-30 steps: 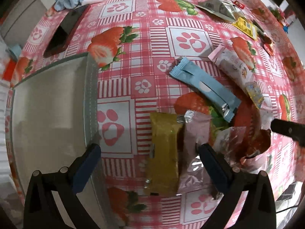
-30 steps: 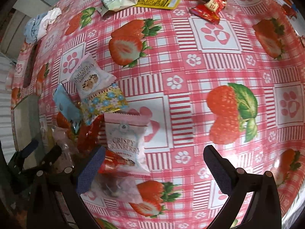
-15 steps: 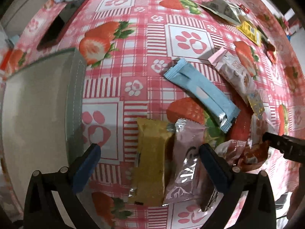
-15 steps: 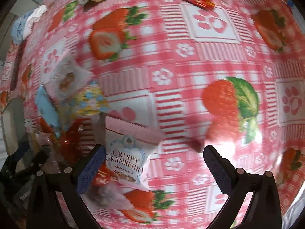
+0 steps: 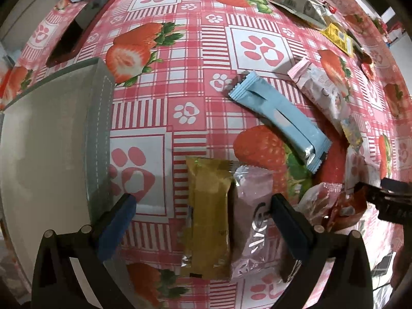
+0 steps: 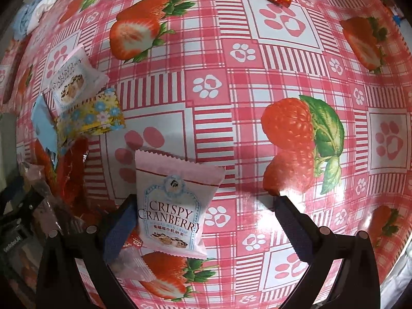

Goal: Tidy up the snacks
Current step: 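Move both tools toward the snack packets beside the white tray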

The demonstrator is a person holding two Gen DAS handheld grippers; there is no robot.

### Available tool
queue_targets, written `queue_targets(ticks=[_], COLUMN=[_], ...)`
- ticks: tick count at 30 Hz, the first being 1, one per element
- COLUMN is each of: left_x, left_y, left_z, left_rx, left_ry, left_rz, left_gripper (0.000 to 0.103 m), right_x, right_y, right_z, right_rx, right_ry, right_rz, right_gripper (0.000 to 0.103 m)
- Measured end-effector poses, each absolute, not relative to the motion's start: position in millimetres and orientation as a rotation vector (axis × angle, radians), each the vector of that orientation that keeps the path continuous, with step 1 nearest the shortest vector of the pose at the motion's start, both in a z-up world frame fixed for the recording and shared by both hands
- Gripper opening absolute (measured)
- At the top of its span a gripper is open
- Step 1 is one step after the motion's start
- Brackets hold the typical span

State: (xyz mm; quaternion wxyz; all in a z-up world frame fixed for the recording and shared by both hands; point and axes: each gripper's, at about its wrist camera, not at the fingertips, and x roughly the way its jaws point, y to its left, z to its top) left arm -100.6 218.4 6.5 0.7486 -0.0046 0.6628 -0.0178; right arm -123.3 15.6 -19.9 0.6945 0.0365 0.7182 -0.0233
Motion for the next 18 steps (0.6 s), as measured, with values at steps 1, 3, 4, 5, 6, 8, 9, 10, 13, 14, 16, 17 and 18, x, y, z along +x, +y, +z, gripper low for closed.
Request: queue_targets(ticks=[1,3,4,5,6,8,9,10,13,14,16,17,18], left_x=[-100.0,-99.3,-99.4,-99.5,-103.1,-103.2,-101.4,-100.2,-91.5,-87.5,-74.7,-70.1,-62.5], left_y=[219.8,223.3,224.2,225.7,230.3,232.6,234.5,236.8,244.4,244.1,237.7,235.0,231.5], left_z=[6.1,5.4,5.5,6.0,10.5,10.1,10.3,12.8,29.1,34.9,41.2,40.4,38.1], left_rx=[-0.007,-0.003,-0.004,-0.004,-0.002,-0.005,-0.029,-0.055,-0.189,-0.217,-0.247,-0.249,-0.274], left_ry=[1.449,1.449,1.448,1.447,1.448,1.459,1.472,1.480,1.462,1.452,1.454,1.459,1.470], left_rz=[-0.045,-0.063,-0.072,-0.081,-0.088,-0.094,-0.093,-0.093,-0.094,-0.089,-0.055,-0.034,-0.008], left_gripper=[0.103,0.103,0.103,0.103,0.103,0.103,0.103,0.103,0.103,0.103,0.103,0.103,0.103], right_x=[-125.7,-127.8,-124.6,-127.3,-129.5,-135.5,-135.3,-137.6,-138.5,-138.9,-136.4,-136.6,-135.6], right_y=[20.5,17.0,9.8,10.0,10.0,6.1,2.0,2.5,2.9,3.9,6.7,7.8,8.0], right_z=[-20.4,-15.6,-15.6,-15.4,-15.0,-10.5,-9.3,-7.1,-8.4,-8.4,-8.6,-8.7,-8.9], right_rx=[0.081,0.081,0.081,0.081,0.080,0.080,0.080,0.080,0.079,0.079,0.080,0.080,0.079], right_ry=[1.600,1.593,1.588,1.582,1.575,1.564,1.562,1.560,1.557,1.557,1.557,1.557,1.557], right_rz=[-0.053,-0.053,-0.052,-0.052,-0.052,-0.051,-0.051,-0.050,-0.049,-0.049,-0.050,-0.050,-0.050], right_gripper=[0.103,0.103,0.103,0.103,0.103,0.103,0.103,0.103,0.103,0.103,0.103,0.103,0.103])
